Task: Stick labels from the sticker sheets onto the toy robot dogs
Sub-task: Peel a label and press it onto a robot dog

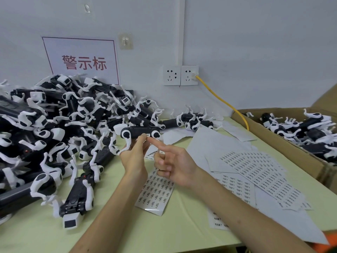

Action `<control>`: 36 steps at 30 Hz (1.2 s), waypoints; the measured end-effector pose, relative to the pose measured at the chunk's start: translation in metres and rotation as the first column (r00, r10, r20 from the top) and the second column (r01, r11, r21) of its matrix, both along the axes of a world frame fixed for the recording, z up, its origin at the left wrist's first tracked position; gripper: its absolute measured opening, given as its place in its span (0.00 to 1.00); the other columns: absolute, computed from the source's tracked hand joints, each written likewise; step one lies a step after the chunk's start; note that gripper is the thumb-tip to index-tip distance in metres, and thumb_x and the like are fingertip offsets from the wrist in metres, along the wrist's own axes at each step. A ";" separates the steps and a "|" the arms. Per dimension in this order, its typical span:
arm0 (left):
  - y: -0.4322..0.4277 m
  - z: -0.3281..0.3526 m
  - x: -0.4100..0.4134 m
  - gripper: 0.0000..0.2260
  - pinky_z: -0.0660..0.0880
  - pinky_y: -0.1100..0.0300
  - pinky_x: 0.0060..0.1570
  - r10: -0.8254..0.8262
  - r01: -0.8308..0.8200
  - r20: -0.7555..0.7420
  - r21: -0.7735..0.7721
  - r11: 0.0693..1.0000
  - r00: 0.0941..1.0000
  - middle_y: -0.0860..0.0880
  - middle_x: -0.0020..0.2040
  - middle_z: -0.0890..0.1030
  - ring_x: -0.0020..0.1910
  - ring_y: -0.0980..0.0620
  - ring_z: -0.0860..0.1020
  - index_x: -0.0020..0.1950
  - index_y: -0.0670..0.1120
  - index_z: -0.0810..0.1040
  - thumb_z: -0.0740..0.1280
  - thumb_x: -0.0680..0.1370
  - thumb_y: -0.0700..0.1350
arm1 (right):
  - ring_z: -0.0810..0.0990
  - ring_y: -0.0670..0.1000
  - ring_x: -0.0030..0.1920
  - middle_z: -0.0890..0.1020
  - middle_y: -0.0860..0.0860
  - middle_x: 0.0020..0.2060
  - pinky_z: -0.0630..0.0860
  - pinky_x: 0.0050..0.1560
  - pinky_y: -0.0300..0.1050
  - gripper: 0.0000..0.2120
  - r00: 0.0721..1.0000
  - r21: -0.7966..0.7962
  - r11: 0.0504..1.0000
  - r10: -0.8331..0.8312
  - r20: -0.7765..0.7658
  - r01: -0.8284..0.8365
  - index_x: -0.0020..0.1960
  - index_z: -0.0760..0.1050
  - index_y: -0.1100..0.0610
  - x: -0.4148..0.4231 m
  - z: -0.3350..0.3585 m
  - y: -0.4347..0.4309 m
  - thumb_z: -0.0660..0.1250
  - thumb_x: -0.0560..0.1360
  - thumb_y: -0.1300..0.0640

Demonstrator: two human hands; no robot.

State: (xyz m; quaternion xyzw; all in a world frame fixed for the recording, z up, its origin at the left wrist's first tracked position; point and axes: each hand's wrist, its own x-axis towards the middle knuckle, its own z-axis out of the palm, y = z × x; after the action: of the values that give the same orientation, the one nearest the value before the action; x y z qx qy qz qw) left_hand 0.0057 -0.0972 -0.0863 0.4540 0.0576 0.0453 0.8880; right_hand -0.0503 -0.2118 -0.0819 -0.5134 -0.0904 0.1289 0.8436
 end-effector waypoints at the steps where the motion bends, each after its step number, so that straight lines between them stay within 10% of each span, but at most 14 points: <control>1: 0.000 0.000 0.000 0.05 0.80 0.68 0.44 0.001 -0.001 0.000 -0.002 1.000 1.000 0.51 0.37 0.87 0.43 0.54 0.87 0.45 0.41 0.82 0.75 0.76 0.41 | 0.54 0.48 0.30 0.69 0.49 0.31 0.58 0.29 0.40 0.19 1.000 0.001 1.000 -0.004 -0.002 0.004 0.67 0.80 0.43 0.000 0.000 0.000 0.63 0.78 0.54; 17: 0.000 0.007 -0.002 0.04 0.81 0.66 0.45 0.024 -0.023 0.045 -0.034 0.999 0.999 0.53 0.33 0.85 0.38 0.54 0.86 0.46 0.41 0.78 0.73 0.78 0.38 | 0.53 0.48 0.31 0.68 0.48 0.31 0.58 0.28 0.39 0.17 0.981 -0.016 0.981 -0.194 0.006 0.194 0.64 0.82 0.53 0.004 0.001 -0.001 0.63 0.78 0.56; 22: 0.000 0.005 -0.001 0.02 0.82 0.59 0.53 -0.016 0.018 0.057 -0.030 0.999 0.998 0.44 0.50 0.85 0.42 0.52 0.87 0.50 0.42 0.78 0.70 0.81 0.39 | 0.61 0.46 0.26 0.69 0.49 0.26 0.58 0.27 0.40 0.07 0.806 -0.163 0.791 -0.563 0.182 0.589 0.47 0.83 0.59 0.007 -0.002 -0.005 0.66 0.77 0.62; 26: -0.002 0.004 -0.002 0.03 0.80 0.54 0.61 -0.145 0.145 0.055 0.006 0.989 0.988 0.41 0.58 0.85 0.49 0.48 0.87 0.54 0.42 0.80 0.69 0.82 0.41 | 0.77 0.46 0.39 0.81 0.44 0.40 0.70 0.38 0.38 0.06 0.663 -0.194 0.635 -0.697 0.275 0.748 0.52 0.85 0.51 0.007 0.008 -0.018 0.70 0.78 0.56; 30: -0.005 0.003 -0.006 0.07 0.79 0.53 0.61 -0.316 0.313 0.101 0.049 0.949 0.943 0.44 0.51 0.87 0.53 0.46 0.87 0.57 0.41 0.81 0.69 0.82 0.42 | 0.80 0.45 0.60 0.82 0.41 0.59 0.74 0.53 0.42 0.12 0.744 -0.274 0.692 -0.604 0.287 0.668 0.63 0.80 0.44 0.008 0.010 -0.018 0.68 0.80 0.49; 36: -0.003 0.001 -0.007 0.12 0.82 0.63 0.48 -0.271 0.230 0.155 0.237 0.944 0.950 0.48 0.43 0.87 0.44 0.52 0.87 0.52 0.36 0.80 0.72 0.80 0.46 | 0.84 0.50 0.56 0.86 0.48 0.55 0.78 0.50 0.43 0.10 0.790 -0.294 0.737 -0.530 0.309 0.609 0.61 0.81 0.46 0.005 0.009 -0.013 0.66 0.81 0.51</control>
State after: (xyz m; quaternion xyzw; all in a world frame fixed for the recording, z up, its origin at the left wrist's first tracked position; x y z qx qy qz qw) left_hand -0.0013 -0.1001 -0.0856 0.5454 -0.0889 -0.0204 0.8332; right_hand -0.0450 -0.2247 -0.0728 -0.6791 0.0124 -0.1753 0.7127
